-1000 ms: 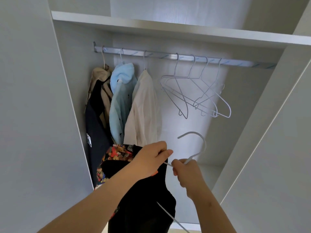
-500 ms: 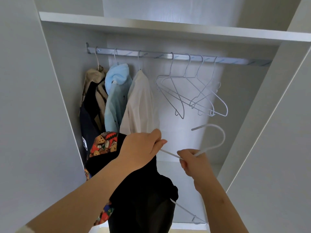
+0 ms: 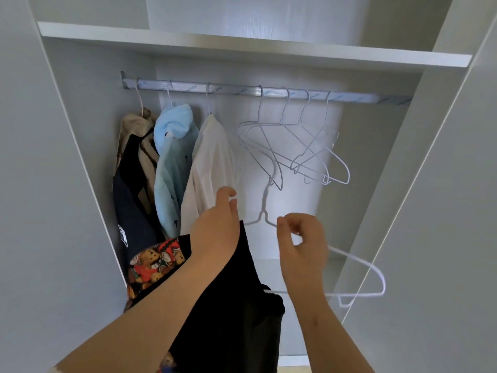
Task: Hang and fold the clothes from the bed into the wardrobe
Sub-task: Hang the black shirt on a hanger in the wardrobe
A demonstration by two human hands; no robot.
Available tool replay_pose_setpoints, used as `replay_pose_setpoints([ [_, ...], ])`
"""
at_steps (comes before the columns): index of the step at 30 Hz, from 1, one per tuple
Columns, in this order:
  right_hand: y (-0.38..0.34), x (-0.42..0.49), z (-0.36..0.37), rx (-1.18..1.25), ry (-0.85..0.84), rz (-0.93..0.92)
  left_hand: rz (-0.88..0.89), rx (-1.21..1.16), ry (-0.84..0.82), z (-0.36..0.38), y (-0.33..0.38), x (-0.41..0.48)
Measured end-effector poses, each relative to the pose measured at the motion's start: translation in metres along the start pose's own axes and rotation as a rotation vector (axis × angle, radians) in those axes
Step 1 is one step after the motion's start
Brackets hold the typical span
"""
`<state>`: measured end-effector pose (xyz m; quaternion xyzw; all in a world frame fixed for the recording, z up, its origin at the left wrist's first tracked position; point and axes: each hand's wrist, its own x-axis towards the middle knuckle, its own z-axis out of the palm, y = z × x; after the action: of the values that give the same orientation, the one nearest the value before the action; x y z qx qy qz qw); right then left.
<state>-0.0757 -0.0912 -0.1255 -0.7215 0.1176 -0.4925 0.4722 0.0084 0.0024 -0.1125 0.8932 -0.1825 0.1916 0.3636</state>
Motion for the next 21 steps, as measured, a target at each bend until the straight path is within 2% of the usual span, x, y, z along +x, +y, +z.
replay_pose_setpoints([
  [3, -0.003, -0.007, 0.007, -0.228, -0.018, -0.265, -0.081, -0.103, 0.010, -0.007, 0.001, 0.006],
  [5, -0.003, -0.010, 0.011, -0.382, -0.050, -0.355, -0.145, -0.166, -0.001, -0.012, 0.000, 0.011],
  [10, 0.004, -0.017, 0.014, -0.381, -0.571, -0.027, -0.274, -0.365, -0.081, -0.024, -0.005, 0.017],
  [11, 0.005, -0.019, 0.014, -0.310, -0.631, 0.071, -0.285, -0.393, -0.101, -0.025, -0.005, 0.019],
  [13, 0.002, -0.022, 0.014, -0.146, -0.649, 0.226, -0.267, -0.463, -0.128, -0.028, -0.007, 0.018],
  [15, 0.002, -0.023, 0.014, -0.053, -0.596, 0.293, -0.088, -0.405, -0.069, -0.032, -0.006, 0.010],
  [18, 0.004, -0.021, 0.014, 0.007, -0.588, 0.289, 0.378, -0.029, 0.097, -0.034, -0.010, -0.002],
  [19, 0.005, -0.020, 0.014, 0.028, -0.608, 0.296, 0.476, 0.044, 0.123, -0.036, -0.011, -0.003],
  [21, 0.008, -0.020, 0.014, 0.068, -0.667, 0.324, 0.547, 0.119, 0.151, -0.039, -0.013, -0.002],
])
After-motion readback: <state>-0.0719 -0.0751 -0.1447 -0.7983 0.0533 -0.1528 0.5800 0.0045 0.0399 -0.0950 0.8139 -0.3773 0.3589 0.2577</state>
